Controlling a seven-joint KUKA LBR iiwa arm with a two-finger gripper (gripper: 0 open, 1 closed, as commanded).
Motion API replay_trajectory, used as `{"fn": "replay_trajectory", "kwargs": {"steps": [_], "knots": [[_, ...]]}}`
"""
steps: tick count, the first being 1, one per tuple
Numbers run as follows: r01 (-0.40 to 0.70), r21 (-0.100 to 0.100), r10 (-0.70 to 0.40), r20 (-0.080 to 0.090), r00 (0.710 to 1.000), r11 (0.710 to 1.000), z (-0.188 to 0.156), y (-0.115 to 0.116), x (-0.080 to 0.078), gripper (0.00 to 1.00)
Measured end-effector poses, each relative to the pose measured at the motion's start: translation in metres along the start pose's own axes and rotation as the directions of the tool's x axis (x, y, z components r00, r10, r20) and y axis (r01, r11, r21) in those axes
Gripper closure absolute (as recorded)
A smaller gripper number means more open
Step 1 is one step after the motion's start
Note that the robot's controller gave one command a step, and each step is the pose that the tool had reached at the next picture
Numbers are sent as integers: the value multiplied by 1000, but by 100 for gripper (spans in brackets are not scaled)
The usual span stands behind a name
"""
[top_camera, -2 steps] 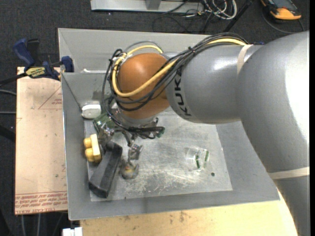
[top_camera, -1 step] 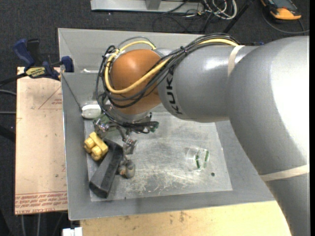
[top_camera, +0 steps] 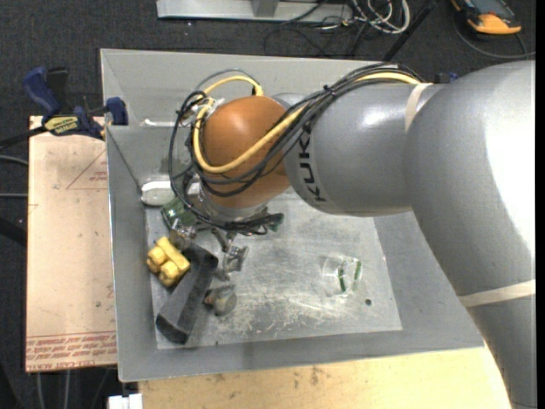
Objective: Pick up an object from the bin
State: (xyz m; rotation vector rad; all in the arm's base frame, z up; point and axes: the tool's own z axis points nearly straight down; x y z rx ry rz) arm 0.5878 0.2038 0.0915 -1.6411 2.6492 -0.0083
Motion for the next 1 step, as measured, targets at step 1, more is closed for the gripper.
{"fn": "replay_trajectory", "kwargs": {"steps": [1], "knots": [[425,8,-425,13,905,905,2,12,11,100]]}}
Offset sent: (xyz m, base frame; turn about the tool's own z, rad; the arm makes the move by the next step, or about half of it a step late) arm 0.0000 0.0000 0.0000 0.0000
